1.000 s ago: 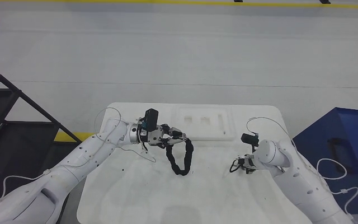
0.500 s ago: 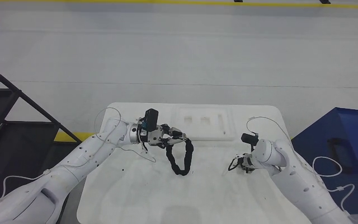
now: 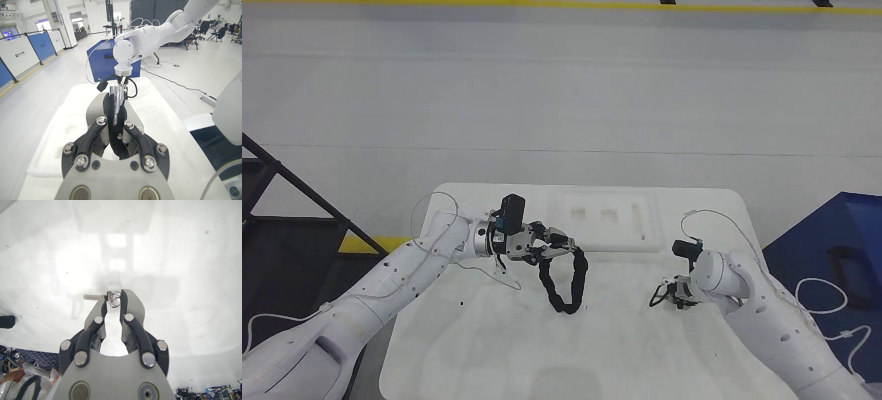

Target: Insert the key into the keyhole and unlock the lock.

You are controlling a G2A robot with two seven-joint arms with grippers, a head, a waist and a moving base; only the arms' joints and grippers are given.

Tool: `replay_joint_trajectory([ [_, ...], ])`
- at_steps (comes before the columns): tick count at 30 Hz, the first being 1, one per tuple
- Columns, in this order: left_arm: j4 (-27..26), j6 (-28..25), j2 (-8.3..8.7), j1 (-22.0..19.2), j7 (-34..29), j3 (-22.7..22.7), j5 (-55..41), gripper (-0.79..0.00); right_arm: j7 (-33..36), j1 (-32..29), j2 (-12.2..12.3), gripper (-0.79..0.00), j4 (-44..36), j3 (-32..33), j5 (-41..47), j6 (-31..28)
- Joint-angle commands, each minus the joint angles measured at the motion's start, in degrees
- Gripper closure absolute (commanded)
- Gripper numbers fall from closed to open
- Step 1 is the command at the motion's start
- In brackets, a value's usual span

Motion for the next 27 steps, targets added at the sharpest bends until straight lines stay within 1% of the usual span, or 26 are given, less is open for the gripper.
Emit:
replay_joint_trajectory([
  [1,0.0,0.0,0.0,0.0,0.0,0.0,0.0,0.0,-0.1,0.1,0.1,-0.132,0.1,-0.3,-0.1,0.1],
  [3,0.0,0.0,0.0,0.0,0.0,0.0,0.0,0.0,-0.3,0.1,0.1,-0.08,0.0,-0.6,-0.1,0.3],
  [5,0.0,0.0,0.0,0.0,0.0,0.0,0.0,0.0,-0.5,0.2,0.2,0.0,0.0,-0.9,-0.2,0.5],
  [16,0.0,0.0,0.0,0.0,0.0,0.0,0.0,0.0,-1.2,-0.1,1.4,0.0,-3.8,-0.5,-0.6,1.2],
  [27,0.0,0.0,0.0,0.0,0.0,0.0,0.0,0.0,1.3,0.6,2.8,0.0,-15.5,3.7,4.0,-1.3],
])
